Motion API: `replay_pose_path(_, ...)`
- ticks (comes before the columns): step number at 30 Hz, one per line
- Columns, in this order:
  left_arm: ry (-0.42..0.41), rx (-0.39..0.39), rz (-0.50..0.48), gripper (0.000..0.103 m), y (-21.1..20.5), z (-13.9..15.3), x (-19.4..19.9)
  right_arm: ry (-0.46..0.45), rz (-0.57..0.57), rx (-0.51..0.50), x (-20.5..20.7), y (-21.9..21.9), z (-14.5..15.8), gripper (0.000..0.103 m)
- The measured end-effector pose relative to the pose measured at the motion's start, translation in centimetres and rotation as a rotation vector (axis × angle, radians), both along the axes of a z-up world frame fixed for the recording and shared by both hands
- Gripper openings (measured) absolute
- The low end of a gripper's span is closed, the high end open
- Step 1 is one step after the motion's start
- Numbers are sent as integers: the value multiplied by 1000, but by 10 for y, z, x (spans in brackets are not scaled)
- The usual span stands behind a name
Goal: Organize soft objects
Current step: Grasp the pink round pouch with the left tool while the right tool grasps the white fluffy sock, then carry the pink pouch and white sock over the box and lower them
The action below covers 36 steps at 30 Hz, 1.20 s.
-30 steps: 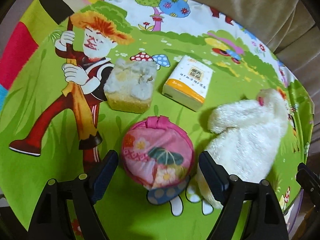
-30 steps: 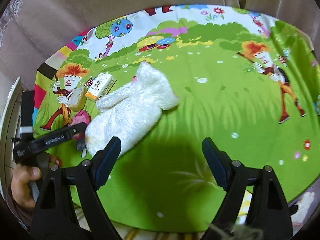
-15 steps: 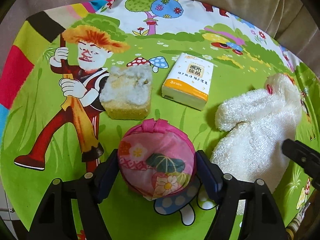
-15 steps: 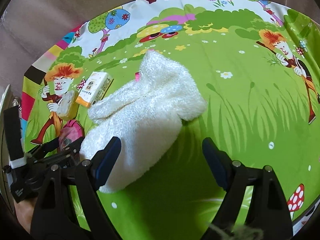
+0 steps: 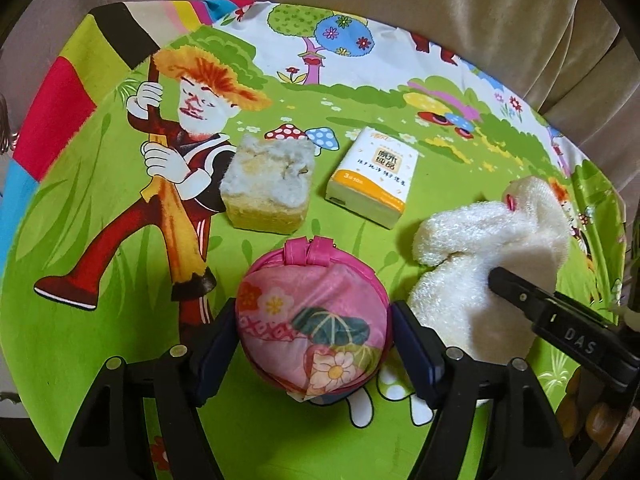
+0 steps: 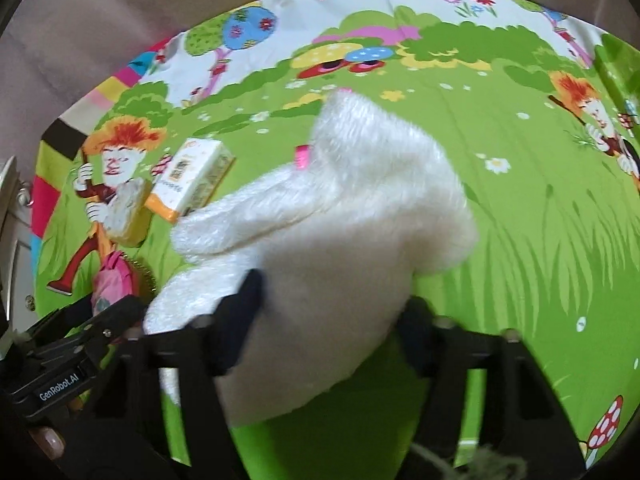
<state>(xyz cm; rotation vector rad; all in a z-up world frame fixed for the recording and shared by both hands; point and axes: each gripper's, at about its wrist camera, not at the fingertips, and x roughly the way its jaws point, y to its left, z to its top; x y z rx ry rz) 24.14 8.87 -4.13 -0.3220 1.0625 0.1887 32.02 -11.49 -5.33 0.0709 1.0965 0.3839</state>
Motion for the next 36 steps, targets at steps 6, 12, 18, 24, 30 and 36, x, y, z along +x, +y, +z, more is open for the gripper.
replay_pose_path(6, -23, -11, 9, 74, -1, 7, -6, -59, 39, -6, -9, 5, 13, 33)
replay_pose_path(12, -56, -15, 23, 74, 1, 17, -14, -126, 84, 12, -25, 6, 33, 24)
replay_pose_path(18, -96, -22, 33, 74, -2, 32, -24, -192, 94, 40, -43, -6, 59, 21)
replay_pose_path(24, -122, -53, 27, 74, -10, 43, -37, -238, 83, 45, -63, -18, 80, 21)
replay_pose_path(30, -147, -93, -8, 74, -34, 55, -57, -262, 47, 52, -86, -41, 98, 21)
replay_pose_path(36, -168, -119, -69, 74, -66, 67, -73, -275, -12, 50, -108, -75, 113, 21)
